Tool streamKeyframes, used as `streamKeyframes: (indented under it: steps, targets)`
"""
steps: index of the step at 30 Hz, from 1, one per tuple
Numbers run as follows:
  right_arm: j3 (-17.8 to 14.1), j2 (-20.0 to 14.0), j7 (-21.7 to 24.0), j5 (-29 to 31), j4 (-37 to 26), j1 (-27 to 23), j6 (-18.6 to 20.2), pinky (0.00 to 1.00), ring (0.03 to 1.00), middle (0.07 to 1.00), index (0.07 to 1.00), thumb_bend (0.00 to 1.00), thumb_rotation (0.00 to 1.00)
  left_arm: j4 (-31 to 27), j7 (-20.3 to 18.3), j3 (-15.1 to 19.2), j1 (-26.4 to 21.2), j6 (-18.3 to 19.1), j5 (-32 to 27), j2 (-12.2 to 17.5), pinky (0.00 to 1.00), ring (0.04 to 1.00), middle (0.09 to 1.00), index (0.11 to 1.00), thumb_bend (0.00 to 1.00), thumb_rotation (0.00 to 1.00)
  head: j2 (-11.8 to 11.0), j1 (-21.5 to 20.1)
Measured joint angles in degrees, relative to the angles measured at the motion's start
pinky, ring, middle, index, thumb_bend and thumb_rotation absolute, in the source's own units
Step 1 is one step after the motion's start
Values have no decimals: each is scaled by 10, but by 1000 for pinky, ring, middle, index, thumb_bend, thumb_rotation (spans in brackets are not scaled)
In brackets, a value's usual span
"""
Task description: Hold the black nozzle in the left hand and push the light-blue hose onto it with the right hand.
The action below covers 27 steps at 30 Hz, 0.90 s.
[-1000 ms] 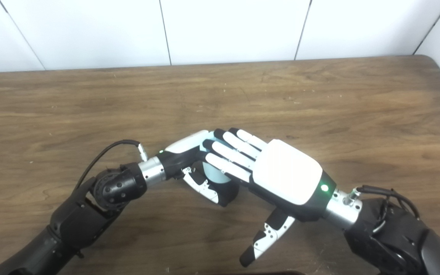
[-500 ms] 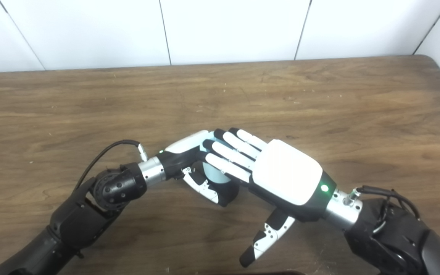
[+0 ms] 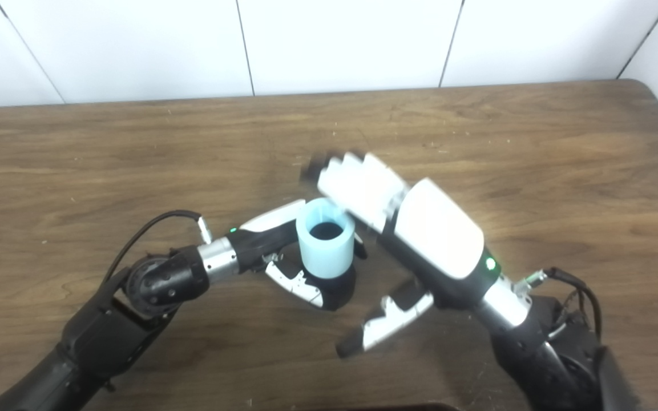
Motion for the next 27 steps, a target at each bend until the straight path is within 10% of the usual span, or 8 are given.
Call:
streamKeyframes:
  steps: [10, 18, 24, 27]
  targets:
    - [-74, 39, -50, 5, 6, 7, 16, 1000, 1000, 1000, 1000, 790, 1000, -144, -81, 30, 25, 131, -11, 81, 1000, 1000, 1000, 946, 917, 480, -7, 7]
    - [-68, 96, -50, 35, 3, 50, 61, 1000, 1000, 1000, 1000, 773, 1000, -251, -23, 190, 170, 152, -28, 126, 1000, 988, 1000, 982, 795, 330, -11, 12]
    - [-48, 136, -50, 78, -1, 92, 107, 1000, 1000, 1000, 1000, 744, 1000, -363, 81, 262, 286, 170, 1, 17, 988, 969, 1000, 1000, 716, 313, -15, 21]
    - [-44, 146, -47, 188, -2, 96, 207, 854, 871, 906, 950, 754, 1000, -365, 162, 282, 340, 161, 13, -88, 940, 976, 1000, 1000, 763, 597, -18, 25]
